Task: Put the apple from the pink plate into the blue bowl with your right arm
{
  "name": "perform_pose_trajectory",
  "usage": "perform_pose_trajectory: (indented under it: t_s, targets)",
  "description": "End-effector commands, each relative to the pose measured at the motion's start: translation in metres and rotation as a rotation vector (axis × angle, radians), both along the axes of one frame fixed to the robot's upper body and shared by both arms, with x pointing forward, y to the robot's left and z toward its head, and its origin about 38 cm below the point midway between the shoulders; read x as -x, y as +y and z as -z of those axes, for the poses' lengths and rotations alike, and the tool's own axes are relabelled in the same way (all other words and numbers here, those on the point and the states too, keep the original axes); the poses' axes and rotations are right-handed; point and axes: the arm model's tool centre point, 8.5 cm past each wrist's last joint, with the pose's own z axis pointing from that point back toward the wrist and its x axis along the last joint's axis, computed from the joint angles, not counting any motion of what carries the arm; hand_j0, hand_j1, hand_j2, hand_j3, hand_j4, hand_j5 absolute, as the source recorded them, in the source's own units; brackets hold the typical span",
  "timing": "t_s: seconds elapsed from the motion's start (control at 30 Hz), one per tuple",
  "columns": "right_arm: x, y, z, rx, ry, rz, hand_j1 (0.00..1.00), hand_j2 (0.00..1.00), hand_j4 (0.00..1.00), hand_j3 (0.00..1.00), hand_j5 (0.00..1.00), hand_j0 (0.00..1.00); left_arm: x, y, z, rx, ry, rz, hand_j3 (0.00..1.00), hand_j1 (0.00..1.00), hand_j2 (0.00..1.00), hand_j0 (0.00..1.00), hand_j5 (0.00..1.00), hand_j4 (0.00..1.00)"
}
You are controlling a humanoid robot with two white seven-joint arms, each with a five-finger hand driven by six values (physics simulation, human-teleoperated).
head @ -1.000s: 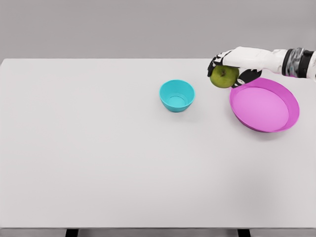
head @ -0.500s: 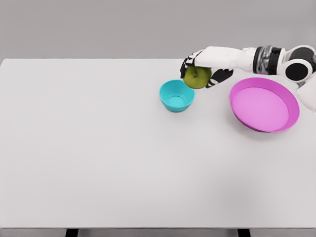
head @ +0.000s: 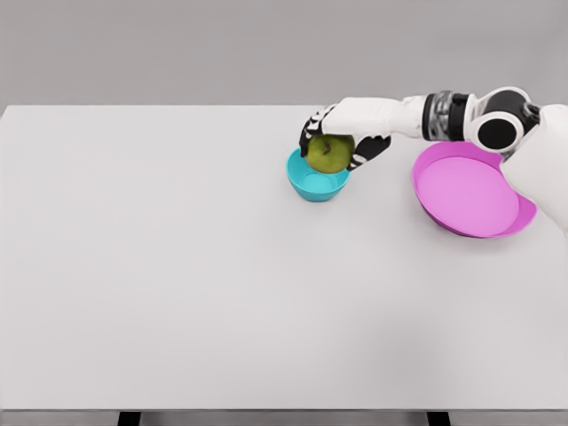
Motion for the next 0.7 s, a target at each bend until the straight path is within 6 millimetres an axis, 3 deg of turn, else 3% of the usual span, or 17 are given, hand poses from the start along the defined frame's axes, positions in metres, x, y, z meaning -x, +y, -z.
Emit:
perform_pose_trajectory:
  t_s: [0.0,0.23,0.67]
  targets:
    - [0.000,0.001,0.004,0.002,0.011,0.001,0.57,0.57,0.57,0.57,0.57,0.57,0.000,0.000,0.000,0.000,0.001,0.000,1.00,1.00,1.00,1.00,1.00,1.00]
    - [-0.005,0.014,0.006,0.006,0.023,-0.006,0.57,0.57,0.57,0.57,0.57,0.57,0.000,0.000,0.000,0.000,-0.001,0.000,1.00,1.00,1.00,1.00,1.00,1.00]
    - [-0.012,0.010,0.010,0.026,0.038,0.018,0.57,0.57,0.57,0.57,0.57,0.57,0.000,0.000,0.000,0.000,-0.001,0.000,1.00,1.00,1.00,1.00,1.00,1.00]
